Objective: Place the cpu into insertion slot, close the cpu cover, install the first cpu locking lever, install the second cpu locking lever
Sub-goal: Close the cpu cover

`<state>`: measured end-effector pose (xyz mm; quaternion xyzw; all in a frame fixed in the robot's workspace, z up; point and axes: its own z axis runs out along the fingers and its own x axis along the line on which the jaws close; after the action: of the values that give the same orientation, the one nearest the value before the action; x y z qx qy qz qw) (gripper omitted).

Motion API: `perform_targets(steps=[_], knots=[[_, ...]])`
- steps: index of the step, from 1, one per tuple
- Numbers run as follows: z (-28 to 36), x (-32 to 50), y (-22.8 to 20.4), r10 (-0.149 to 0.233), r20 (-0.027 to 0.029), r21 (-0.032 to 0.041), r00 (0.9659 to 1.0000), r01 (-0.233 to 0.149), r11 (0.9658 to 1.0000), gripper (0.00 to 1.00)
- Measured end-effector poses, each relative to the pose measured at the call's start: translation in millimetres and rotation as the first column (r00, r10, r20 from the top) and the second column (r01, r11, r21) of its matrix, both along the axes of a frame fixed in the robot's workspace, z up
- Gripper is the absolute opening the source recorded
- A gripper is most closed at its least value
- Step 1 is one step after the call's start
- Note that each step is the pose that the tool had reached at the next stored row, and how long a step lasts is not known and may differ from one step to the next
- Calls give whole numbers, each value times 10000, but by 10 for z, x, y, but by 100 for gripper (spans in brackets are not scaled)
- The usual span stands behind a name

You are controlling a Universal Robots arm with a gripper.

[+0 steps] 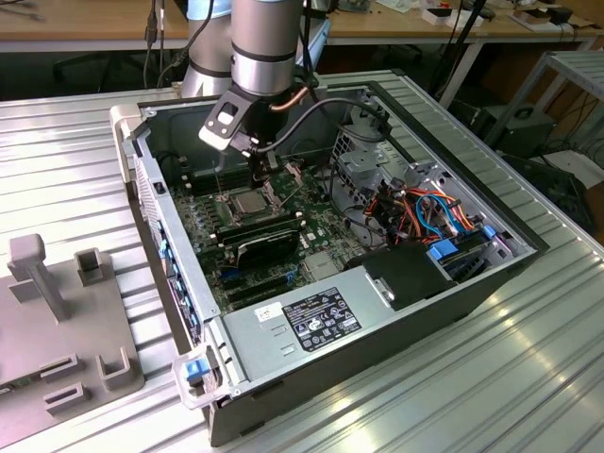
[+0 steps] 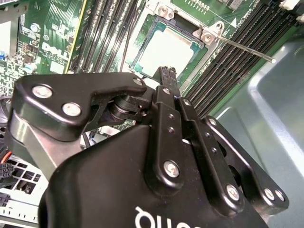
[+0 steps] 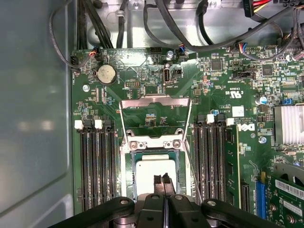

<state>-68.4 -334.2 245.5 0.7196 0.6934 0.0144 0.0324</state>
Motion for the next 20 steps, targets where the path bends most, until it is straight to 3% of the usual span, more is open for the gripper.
perform_targets(steps=[13,15,17,20], knots=[[9,3,0,2,-1,-2,10000,-2,10000,11],[9,60,0,1,0,0,10000,-1,10000,11],[8,178,0,1,-1,-1,10000,-1,10000,11],[8,238,-1,0,0,0,10000,0,10000,11]])
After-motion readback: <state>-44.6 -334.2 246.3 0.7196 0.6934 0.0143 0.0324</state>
